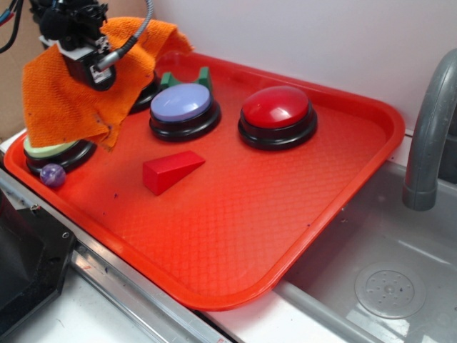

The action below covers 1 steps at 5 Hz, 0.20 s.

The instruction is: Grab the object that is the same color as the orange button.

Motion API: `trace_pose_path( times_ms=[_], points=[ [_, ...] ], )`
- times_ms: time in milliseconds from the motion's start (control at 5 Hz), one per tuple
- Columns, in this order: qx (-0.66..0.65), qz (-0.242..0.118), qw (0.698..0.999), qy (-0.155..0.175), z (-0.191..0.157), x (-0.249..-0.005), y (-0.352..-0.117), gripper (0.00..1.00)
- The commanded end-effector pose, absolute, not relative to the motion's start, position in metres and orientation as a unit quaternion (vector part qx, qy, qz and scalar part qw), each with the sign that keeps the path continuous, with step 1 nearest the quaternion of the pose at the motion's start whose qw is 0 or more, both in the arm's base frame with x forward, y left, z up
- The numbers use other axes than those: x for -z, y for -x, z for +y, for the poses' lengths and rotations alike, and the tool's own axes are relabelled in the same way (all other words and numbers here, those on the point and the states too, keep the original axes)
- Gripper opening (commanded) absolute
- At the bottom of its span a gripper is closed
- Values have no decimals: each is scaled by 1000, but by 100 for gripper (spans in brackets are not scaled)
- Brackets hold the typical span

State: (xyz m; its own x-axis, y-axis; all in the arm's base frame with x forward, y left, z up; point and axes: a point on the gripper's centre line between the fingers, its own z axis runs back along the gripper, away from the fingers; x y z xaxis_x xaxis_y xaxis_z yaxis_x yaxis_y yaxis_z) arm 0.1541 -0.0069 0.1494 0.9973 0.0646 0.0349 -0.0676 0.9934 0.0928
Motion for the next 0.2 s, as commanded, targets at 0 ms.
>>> trace_pose_path(
  times_ms=[0],
  points=[
    [-38,-23,997,-57,-4,-155,-153,0]
  ],
)
